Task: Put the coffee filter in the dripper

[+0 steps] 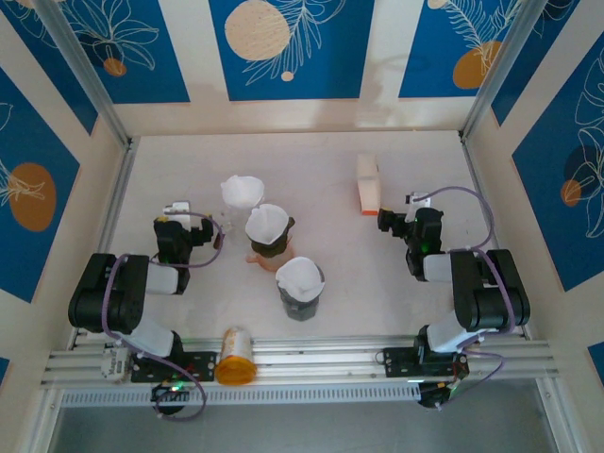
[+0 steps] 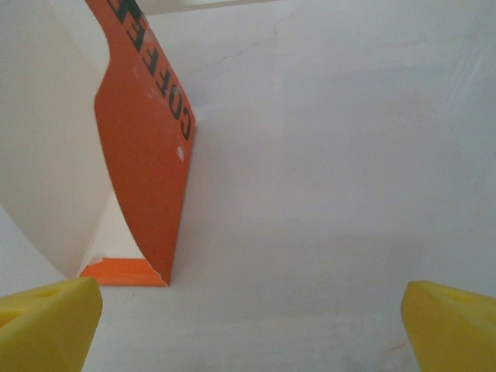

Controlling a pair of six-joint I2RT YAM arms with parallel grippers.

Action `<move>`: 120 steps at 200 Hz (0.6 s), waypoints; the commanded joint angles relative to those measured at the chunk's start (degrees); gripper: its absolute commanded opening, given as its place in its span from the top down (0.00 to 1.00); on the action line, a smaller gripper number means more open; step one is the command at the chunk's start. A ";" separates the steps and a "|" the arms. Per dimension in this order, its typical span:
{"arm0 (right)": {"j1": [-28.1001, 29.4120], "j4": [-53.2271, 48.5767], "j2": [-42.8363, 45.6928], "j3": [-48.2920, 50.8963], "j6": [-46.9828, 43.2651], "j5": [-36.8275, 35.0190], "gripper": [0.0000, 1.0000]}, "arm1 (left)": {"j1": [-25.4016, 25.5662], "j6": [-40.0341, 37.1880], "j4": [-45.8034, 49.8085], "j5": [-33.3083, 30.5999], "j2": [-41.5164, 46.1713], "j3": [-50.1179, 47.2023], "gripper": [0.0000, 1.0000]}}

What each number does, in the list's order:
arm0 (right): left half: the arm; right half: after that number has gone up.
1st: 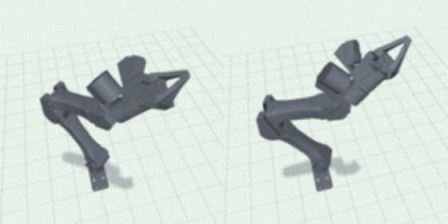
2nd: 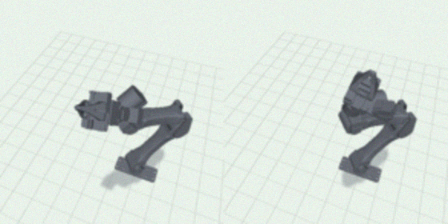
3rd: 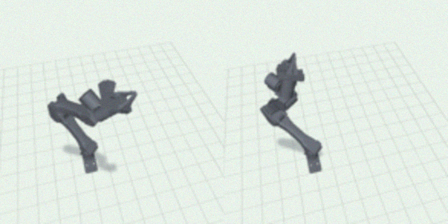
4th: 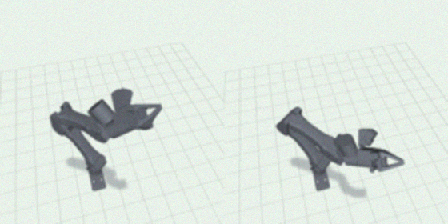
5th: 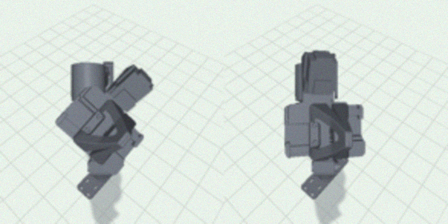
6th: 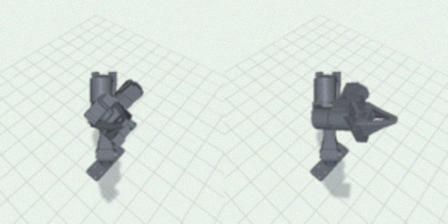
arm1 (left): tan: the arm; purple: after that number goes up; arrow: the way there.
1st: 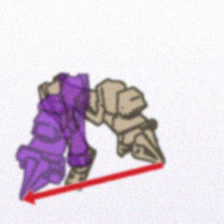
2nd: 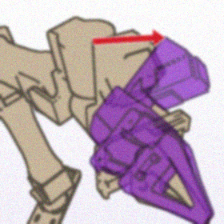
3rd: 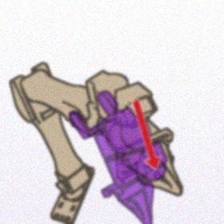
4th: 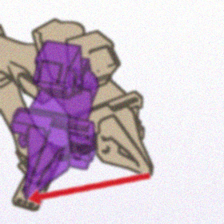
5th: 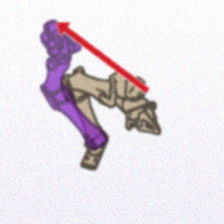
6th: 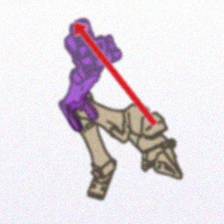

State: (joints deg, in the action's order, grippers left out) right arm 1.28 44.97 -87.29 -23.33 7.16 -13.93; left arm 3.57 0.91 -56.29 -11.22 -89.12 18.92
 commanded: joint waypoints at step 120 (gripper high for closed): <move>0.05 2.80 0.01 0.31 -0.04 1.14 0.01 | 0.57 -0.91 -0.47 -0.92 -0.75 0.93 0.00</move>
State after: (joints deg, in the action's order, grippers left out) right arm 1.28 45.87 -87.29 -23.33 7.16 -13.43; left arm 3.66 0.91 -56.29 -11.25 -89.12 18.92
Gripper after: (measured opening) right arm 0.991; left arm 0.998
